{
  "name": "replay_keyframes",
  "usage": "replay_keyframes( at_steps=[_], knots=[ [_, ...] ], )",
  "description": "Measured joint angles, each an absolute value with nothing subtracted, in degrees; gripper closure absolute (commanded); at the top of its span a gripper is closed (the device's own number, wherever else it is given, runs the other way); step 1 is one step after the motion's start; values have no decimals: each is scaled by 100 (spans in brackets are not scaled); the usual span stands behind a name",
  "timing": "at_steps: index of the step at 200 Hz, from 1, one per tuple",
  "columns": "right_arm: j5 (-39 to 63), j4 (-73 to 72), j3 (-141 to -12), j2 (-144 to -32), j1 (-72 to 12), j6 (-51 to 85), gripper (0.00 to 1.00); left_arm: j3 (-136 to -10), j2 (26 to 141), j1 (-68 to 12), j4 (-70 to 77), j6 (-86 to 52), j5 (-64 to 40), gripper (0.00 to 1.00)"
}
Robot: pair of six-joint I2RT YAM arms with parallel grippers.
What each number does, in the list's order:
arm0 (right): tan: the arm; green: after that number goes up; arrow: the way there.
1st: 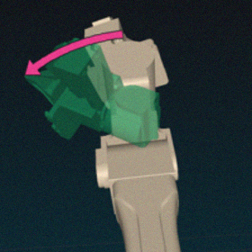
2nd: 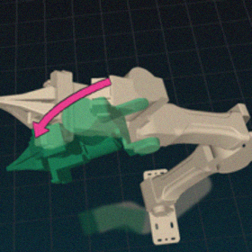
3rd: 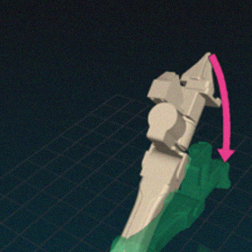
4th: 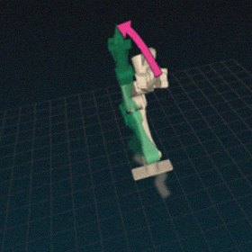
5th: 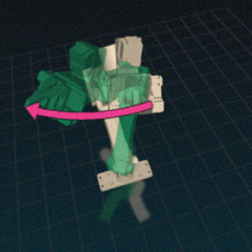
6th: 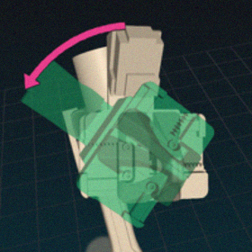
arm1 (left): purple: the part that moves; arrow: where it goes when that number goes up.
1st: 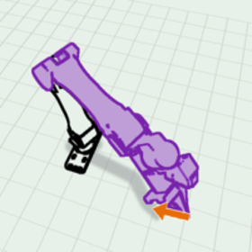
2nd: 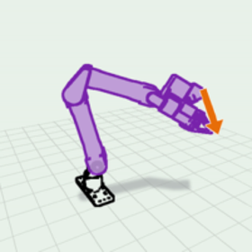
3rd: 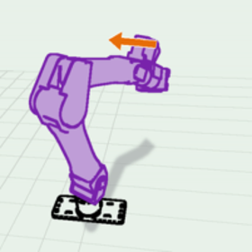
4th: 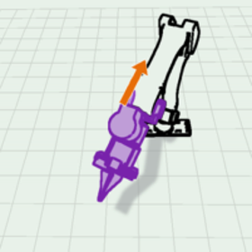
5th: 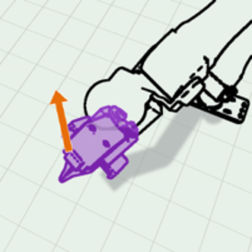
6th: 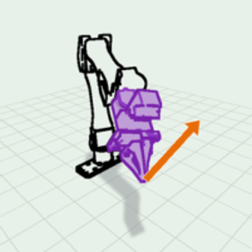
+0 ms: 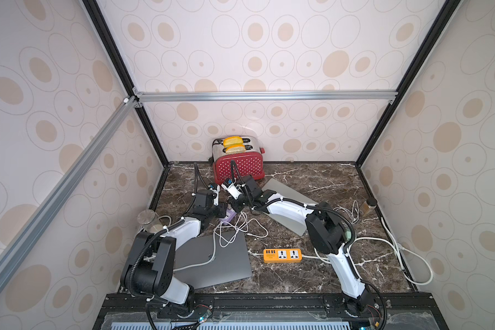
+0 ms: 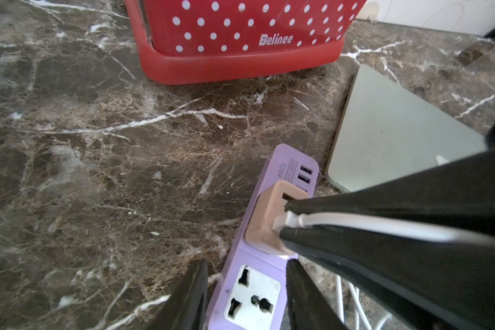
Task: Unplug the laptop charger
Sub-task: Remove the plug from the socket.
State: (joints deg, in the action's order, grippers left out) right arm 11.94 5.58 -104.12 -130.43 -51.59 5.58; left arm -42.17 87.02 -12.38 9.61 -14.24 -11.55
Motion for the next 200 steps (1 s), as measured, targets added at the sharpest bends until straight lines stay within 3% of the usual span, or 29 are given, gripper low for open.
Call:
replay_keyframes(
  at_steps=[170,200],
  knots=[
    [1435,572,-10412,-13043,-5089,670,100,-4189,9063,-1293,1328,-950,-1380,54],
    [1426,565,-10412,-13043,-5076,696,100,-4381,9194,-1299,1275,-910,-1404,62]
  ],
)
